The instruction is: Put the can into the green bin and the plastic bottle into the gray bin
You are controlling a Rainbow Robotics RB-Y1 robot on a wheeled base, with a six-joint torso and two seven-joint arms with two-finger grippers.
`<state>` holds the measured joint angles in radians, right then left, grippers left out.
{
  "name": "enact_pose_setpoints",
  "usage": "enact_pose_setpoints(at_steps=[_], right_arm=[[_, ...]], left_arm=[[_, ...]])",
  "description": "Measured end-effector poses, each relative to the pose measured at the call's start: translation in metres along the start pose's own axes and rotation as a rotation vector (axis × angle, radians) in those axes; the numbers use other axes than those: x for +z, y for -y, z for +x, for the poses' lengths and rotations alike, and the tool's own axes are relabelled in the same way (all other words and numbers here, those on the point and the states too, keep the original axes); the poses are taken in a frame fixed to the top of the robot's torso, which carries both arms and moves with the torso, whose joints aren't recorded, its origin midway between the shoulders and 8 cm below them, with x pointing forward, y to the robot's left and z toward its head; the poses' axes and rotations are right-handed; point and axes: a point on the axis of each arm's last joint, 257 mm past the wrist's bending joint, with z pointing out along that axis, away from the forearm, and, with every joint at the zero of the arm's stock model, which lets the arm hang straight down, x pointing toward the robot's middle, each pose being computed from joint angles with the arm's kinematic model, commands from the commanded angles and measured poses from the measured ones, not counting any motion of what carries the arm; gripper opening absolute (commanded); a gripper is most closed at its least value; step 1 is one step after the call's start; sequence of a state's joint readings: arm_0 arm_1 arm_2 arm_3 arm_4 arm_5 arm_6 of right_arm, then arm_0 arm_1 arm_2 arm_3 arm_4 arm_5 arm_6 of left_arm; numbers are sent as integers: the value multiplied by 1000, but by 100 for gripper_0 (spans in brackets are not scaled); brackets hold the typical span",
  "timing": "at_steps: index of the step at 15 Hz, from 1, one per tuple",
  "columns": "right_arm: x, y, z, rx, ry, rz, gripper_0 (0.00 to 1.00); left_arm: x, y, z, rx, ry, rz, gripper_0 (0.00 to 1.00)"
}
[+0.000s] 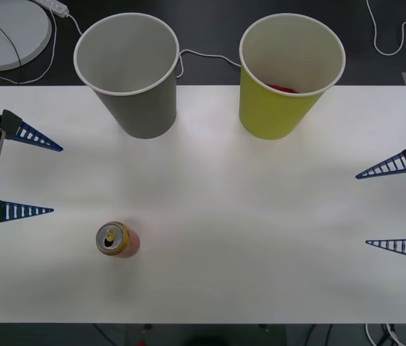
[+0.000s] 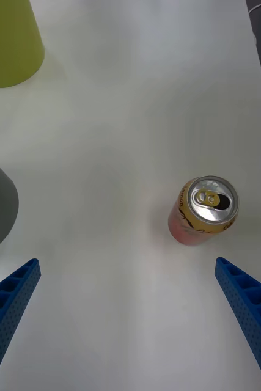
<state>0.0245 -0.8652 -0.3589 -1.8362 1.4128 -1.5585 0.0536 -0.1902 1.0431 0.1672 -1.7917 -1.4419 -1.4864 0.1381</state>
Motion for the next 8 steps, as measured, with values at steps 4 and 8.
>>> enact_pose_setpoints(at_steps=[4, 8], right_arm=[[0, 0, 0, 0, 0, 0, 100], [0, 0, 0, 0, 0, 0, 100]], left_arm=[[0, 0, 0, 0, 0, 0, 100], [9, 13, 6, -2, -14, 43, 100]])
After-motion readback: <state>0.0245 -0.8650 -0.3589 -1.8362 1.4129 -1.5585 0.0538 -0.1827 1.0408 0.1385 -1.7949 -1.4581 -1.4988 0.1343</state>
